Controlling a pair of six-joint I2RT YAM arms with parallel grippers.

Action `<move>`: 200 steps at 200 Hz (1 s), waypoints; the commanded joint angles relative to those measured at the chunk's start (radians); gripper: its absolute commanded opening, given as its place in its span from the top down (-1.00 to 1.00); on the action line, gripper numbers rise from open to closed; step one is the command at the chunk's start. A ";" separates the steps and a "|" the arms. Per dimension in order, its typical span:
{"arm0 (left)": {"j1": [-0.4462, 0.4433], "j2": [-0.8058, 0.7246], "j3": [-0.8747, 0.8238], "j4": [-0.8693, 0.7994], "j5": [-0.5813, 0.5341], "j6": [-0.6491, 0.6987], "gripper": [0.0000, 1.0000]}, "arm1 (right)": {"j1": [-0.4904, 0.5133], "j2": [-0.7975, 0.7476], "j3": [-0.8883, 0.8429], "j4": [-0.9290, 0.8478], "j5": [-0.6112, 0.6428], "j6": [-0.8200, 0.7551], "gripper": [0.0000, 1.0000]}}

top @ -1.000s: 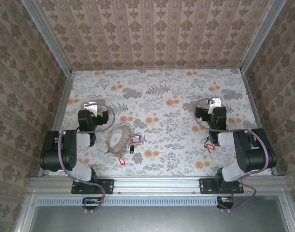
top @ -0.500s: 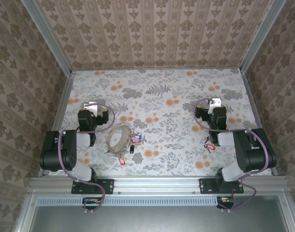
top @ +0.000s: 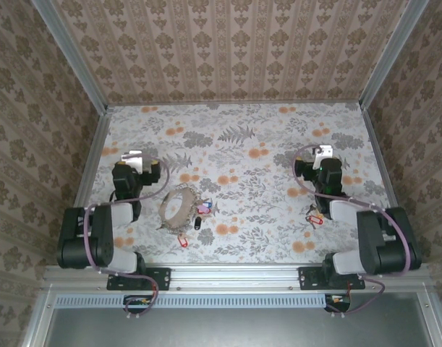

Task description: Put the keys on the keyring

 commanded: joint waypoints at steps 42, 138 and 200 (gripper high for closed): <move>0.028 -0.372 0.210 -0.792 -0.299 -0.490 -1.00 | -0.007 -0.181 0.253 -0.637 -0.294 0.458 -0.99; 0.020 -0.483 0.167 -1.168 0.324 -0.638 -0.74 | 0.368 -0.084 0.265 -0.559 -0.459 0.646 -0.25; -0.087 -0.448 0.093 -1.211 0.281 -0.710 -0.67 | 0.515 0.086 0.327 -0.537 -0.471 0.658 -0.14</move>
